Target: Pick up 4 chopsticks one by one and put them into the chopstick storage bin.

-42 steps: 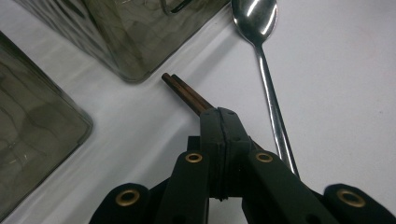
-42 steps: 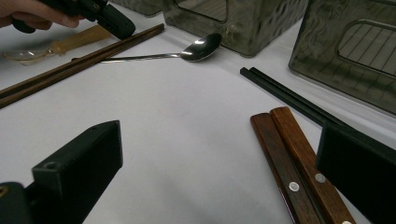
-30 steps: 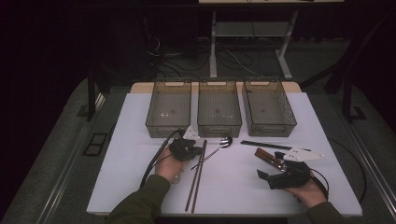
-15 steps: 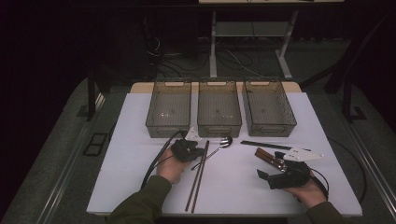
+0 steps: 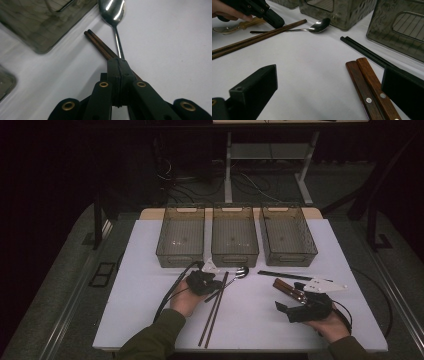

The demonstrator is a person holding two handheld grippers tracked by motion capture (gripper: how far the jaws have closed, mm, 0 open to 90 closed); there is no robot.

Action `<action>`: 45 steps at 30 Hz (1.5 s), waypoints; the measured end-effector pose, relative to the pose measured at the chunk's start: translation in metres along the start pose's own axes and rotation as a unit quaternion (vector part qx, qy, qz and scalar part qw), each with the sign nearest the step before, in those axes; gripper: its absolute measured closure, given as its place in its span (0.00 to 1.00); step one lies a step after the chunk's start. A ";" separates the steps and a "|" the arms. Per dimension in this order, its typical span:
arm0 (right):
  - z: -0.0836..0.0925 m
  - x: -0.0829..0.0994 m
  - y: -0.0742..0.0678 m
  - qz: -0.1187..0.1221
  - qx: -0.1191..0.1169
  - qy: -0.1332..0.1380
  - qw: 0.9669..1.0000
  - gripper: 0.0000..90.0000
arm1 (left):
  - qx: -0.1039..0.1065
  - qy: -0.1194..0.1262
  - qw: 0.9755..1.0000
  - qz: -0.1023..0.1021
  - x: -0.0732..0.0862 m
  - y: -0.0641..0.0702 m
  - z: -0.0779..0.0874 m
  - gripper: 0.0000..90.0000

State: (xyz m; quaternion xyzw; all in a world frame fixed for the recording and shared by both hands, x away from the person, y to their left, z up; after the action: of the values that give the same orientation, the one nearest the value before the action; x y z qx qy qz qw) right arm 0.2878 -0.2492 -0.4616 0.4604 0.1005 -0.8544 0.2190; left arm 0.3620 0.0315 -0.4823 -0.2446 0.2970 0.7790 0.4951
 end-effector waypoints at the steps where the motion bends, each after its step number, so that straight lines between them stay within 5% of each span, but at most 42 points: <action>1: 0.000 0.000 0.000 0.000 0.000 0.000 1.000 0.01 | -0.001 -0.001 1.000 0.000 0.000 0.001 -0.001 1.00; 45: 0.000 0.000 0.000 0.002 0.001 0.000 1.000 0.01 | 0.041 0.002 0.998 -0.040 -0.014 0.034 -0.026 1.00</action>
State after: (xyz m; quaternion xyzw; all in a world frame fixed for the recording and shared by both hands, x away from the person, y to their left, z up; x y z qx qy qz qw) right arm 0.2878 -0.2497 -0.4614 0.4604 0.0989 -0.8542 0.2206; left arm 0.3383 -0.0073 -0.4832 -0.2372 0.3193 0.7455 0.5347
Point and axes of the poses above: each handheld gripper's, and its own axes: z roughly backward along the jaws, x roughly out of its underside, y roughly to its right, the point moved 5 cm from there along -z, roughly forward along the jaws, and after that the axes turned 15 degrees about x, right-handed, at the moved point
